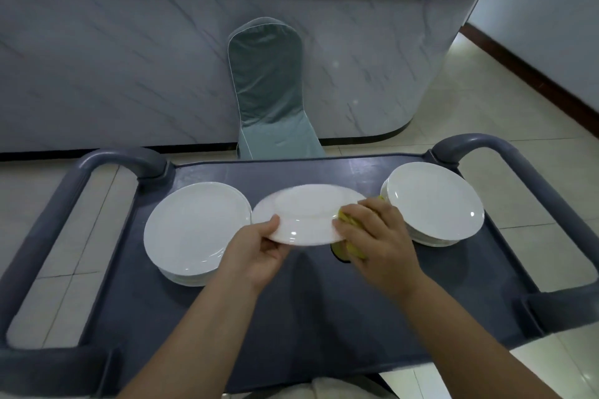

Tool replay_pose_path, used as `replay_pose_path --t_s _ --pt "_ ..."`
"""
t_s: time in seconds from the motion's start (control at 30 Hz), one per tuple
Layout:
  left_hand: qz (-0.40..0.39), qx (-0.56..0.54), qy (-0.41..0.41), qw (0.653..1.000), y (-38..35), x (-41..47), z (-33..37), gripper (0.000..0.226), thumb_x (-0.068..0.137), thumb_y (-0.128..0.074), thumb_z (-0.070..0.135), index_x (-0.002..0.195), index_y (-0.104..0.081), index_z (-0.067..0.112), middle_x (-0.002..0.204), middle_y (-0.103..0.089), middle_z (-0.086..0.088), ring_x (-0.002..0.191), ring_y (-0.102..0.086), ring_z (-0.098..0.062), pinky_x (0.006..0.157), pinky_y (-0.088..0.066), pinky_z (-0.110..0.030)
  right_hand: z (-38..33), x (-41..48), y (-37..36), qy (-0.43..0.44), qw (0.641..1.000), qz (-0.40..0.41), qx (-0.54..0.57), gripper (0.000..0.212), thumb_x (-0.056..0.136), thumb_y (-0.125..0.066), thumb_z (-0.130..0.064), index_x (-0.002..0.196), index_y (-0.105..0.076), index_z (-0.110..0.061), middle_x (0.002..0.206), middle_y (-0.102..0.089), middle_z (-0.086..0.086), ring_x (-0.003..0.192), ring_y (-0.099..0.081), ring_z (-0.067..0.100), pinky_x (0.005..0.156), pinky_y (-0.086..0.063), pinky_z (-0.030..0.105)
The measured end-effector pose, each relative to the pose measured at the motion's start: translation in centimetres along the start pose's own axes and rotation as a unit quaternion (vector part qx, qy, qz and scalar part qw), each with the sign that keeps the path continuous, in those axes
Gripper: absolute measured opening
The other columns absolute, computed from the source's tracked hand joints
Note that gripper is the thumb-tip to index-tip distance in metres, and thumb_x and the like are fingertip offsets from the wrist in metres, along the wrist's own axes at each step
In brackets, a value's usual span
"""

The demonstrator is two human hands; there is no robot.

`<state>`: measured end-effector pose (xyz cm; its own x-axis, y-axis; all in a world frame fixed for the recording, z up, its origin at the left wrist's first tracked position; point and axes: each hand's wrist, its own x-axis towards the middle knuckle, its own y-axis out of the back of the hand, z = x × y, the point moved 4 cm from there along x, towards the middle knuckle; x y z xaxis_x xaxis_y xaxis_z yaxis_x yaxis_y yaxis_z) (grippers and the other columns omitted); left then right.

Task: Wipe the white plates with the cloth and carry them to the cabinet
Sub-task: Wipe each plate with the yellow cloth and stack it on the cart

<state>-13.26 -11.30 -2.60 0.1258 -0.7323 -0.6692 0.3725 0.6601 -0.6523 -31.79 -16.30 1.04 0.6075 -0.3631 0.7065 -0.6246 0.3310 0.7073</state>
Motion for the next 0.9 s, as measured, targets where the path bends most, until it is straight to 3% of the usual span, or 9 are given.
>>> replay_pose_path --t_s 0.13,0.2,0.3,0.37,0.47,0.57,0.67,0.77,0.9 --pt "-0.094 0.085 -0.069 0.990 1.4 -0.3 1.3 0.033 0.086 -0.056 -0.004 0.117 -0.059 0.008 0.110 -0.072 -0.009 0.097 -0.071 -0.022 0.068 -0.059 -0.030 4.0 -2.1 2.2 -0.277 0.950 -0.021 0.142 0.033 0.076 -0.081 -0.010 0.105 -0.068 -0.019 0.114 -0.058 0.004 0.107 -0.049 0.014 0.095 -0.045 0.043" --pt "-0.111 0.121 -0.090 0.982 1.6 -0.3 1.8 0.042 0.082 -0.059 -0.001 0.121 -0.058 0.011 0.115 -0.071 -0.007 0.102 -0.069 -0.022 0.072 -0.058 -0.029 4.8 -0.9 3.2 -0.348 0.922 0.022 0.170 0.050 0.073 -0.084 -0.014 0.111 -0.057 -0.032 0.113 -0.054 -0.007 0.106 -0.048 0.002 0.097 -0.044 0.031" --pt "-0.119 0.122 -0.075 0.983 1.7 -0.6 0.7 0.042 0.082 -0.059 0.001 0.124 -0.057 0.009 0.114 -0.071 -0.008 0.098 -0.070 -0.019 0.070 -0.058 -0.027 2.8 4.0 2.2 -0.351 0.896 0.033 0.271 0.058 0.064 -0.085 -0.028 0.109 -0.049 -0.032 0.111 -0.052 -0.015 0.106 -0.052 -0.001 0.092 -0.044 0.017" --pt "-0.130 0.107 -0.061 0.984 1.5 -0.8 -0.6 0.043 0.080 -0.060 0.003 0.122 -0.058 0.008 0.113 -0.071 -0.011 0.095 -0.071 -0.021 0.068 -0.058 -0.028 -0.1 6.7 0.0 -0.308 0.900 -0.038 0.306 0.062 0.060 -0.090 -0.027 0.108 -0.051 -0.022 0.118 -0.052 -0.004 0.122 -0.047 0.009 0.103 -0.038 0.024" --pt "-0.162 0.075 -0.071 0.981 1.2 -1.3 -1.4 0.036 0.082 -0.059 0.006 0.118 -0.062 0.010 0.114 -0.070 -0.012 0.097 -0.070 -0.023 0.072 -0.059 -0.030 -3.3 6.8 -2.2 -0.274 0.938 -0.080 0.196 0.057 0.064 -0.087 -0.038 0.114 -0.064 -0.022 0.130 -0.047 0.001 0.135 -0.030 0.023 0.114 -0.022 0.037" --pt "-0.177 0.051 -0.068 0.980 1.4 -1.6 -1.7 0.037 0.084 -0.057 0.006 0.120 -0.061 0.011 0.119 -0.068 -0.013 0.102 -0.069 -0.024 0.074 -0.059 -0.032 -3.7 3.7 -1.7 -0.257 0.949 -0.068 0.168 0.059 0.072 -0.072 -0.050 0.128 -0.057 -0.040 0.138 -0.044 -0.008 0.127 -0.038 0.015 0.111 -0.024 0.028" --pt "-0.180 0.047 -0.053 0.981 2.0 -1.7 -2.3 0.037 0.081 -0.058 0.001 0.117 -0.062 0.010 0.117 -0.069 -0.011 0.102 -0.069 -0.023 0.073 -0.059 -0.031 -0.9 1.0 -0.7 -0.301 0.930 -0.048 0.207 0.053 0.076 -0.069 -0.042 0.128 -0.056 -0.038 0.140 -0.047 -0.006 0.125 -0.043 0.014 0.111 -0.027 0.025" --pt "-0.201 0.106 -0.040 0.973 1.9 -2.0 -3.1 0.040 0.082 -0.059 0.000 0.121 -0.058 0.010 0.122 -0.067 -0.011 0.108 -0.066 -0.025 0.075 -0.058 -0.034 2.1 2.2 -0.7 -0.379 0.907 0.007 0.183 0.050 0.074 -0.068 -0.026 0.123 -0.061 -0.018 0.129 -0.056 0.004 0.119 -0.050 0.023 0.108 -0.034 0.043" --pt "-0.193 0.139 -0.030 0.971 1.8 -1.6 -2.7 0.047 0.086 -0.058 0.003 0.131 -0.050 0.009 0.128 -0.062 -0.015 0.114 -0.062 -0.034 0.085 -0.057 -0.046 -2.0 4.8 -3.2 -0.285 0.921 -0.101 0.247 0.051 0.074 -0.070 -0.035 0.124 -0.059 -0.030 0.136 -0.046 -0.011 0.124 -0.043 0.016 0.109 -0.027 0.030"
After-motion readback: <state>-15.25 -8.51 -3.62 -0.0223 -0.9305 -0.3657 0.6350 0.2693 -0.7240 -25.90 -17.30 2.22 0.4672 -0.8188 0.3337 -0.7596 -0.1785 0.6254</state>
